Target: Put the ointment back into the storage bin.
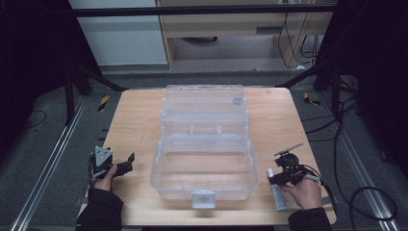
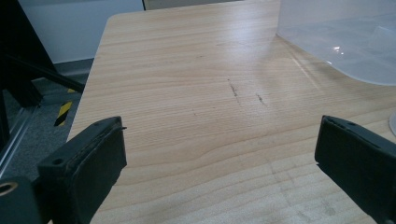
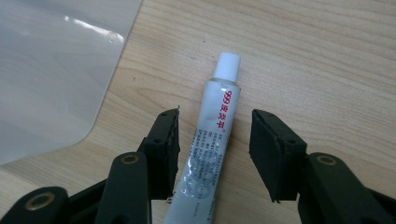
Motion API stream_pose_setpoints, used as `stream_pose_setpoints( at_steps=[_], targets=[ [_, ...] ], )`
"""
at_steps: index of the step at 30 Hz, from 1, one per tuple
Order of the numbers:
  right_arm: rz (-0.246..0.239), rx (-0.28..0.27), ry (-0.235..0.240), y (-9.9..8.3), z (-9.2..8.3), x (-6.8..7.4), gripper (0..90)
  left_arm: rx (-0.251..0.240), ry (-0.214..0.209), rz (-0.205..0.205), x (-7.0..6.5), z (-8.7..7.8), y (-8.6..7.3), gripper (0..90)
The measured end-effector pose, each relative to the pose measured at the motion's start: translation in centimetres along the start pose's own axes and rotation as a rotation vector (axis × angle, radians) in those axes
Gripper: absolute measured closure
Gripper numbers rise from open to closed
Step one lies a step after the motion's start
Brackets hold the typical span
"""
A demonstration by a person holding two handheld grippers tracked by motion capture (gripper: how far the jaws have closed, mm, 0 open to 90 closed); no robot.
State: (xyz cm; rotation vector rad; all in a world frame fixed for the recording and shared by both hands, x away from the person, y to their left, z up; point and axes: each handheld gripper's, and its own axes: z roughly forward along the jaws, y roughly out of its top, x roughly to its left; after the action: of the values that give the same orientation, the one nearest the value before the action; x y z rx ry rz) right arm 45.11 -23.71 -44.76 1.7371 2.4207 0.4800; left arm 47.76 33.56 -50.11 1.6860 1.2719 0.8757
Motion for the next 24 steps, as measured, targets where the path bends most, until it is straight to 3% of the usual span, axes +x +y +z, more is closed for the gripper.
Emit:
stream_pose_setpoints(
  at_steps=[24],
  targets=[
    [-0.020,0.085,-0.014,0.5,1.6,0.6,63.5,0.000,-0.001,-0.001,0.0,0.0,0.0,1.5]
  ],
)
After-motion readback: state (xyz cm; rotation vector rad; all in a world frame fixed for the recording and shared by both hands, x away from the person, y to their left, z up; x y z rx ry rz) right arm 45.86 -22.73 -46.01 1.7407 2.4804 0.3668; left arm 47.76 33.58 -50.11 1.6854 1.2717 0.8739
